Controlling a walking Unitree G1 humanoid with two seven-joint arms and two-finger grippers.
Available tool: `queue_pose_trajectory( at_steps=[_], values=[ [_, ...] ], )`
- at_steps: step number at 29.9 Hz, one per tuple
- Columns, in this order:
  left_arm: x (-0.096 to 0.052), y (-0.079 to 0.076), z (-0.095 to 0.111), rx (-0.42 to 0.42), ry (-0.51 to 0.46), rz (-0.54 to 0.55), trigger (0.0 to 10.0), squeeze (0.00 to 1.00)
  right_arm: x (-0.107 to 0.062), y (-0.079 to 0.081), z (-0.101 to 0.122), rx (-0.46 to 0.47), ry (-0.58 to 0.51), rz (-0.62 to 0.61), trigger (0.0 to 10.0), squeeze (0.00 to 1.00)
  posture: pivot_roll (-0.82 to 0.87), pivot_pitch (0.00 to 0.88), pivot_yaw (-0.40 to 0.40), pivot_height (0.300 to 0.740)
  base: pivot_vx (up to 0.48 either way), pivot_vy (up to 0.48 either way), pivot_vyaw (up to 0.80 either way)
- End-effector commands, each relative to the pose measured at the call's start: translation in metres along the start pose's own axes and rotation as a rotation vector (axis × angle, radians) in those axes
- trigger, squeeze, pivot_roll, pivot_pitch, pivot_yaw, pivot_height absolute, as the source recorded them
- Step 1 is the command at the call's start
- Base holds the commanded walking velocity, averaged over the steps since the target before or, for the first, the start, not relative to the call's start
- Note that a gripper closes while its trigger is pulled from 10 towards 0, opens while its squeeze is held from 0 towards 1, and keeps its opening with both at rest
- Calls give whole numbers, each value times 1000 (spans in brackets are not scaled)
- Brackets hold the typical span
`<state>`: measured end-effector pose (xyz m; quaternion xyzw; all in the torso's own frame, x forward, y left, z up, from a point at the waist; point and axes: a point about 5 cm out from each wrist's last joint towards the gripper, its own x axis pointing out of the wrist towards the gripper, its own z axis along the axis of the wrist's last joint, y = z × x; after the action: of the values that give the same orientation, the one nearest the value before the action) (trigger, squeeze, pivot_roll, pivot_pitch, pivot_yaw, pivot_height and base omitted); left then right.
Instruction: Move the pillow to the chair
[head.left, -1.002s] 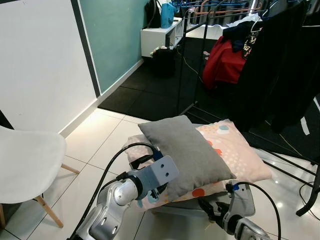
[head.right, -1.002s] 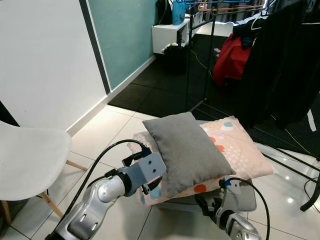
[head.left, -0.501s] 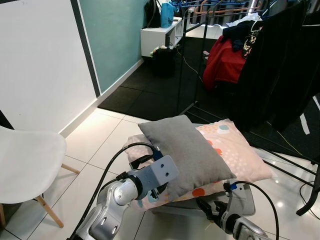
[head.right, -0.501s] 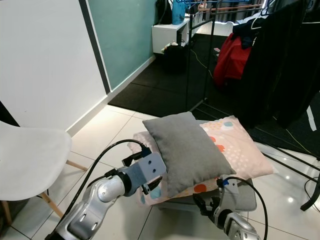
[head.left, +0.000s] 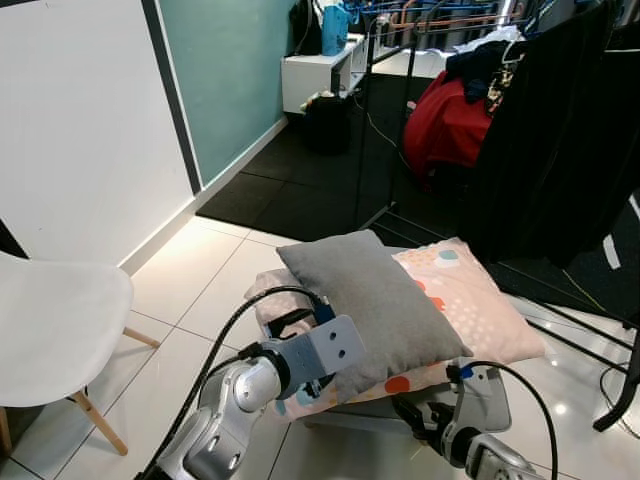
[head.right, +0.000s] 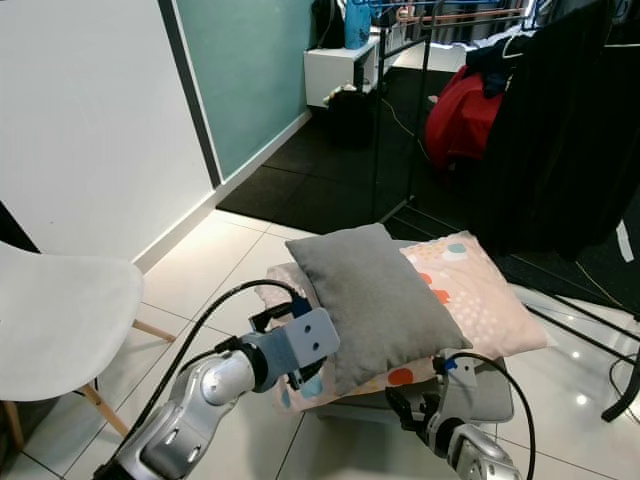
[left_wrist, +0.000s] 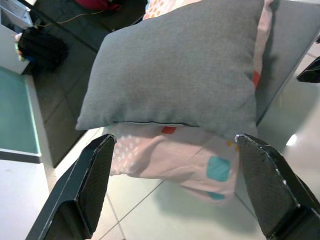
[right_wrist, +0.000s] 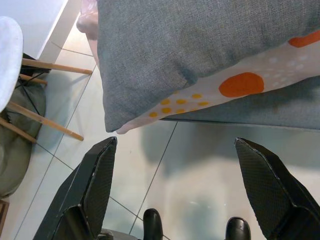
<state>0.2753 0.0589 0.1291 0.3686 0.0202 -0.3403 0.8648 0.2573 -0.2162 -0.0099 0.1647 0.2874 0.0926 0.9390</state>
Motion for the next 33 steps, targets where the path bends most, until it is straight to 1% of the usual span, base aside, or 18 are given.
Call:
queue_pose_trajectory(
  at_steps=[1, 18, 33],
  values=[
    [-1, 0, -4, -41, 14, -17, 10000, 0, -2, -1, -4, 4, 11, -8, 10000, 0, -92, 80, 8, 740, 0, 0, 0],
    [-2, -2, -6, -36, 18, -21, 10000, 0, -3, -2, -8, 7, 18, -11, 10000, 0, -89, 58, 10, 740, 0, 0, 0],
    [-4, -2, -6, -36, 18, -22, 10000, 0, -4, -2, -10, 8, 20, -10, 10000, 0, -90, 58, 12, 740, 0, 0, 0]
  ],
)
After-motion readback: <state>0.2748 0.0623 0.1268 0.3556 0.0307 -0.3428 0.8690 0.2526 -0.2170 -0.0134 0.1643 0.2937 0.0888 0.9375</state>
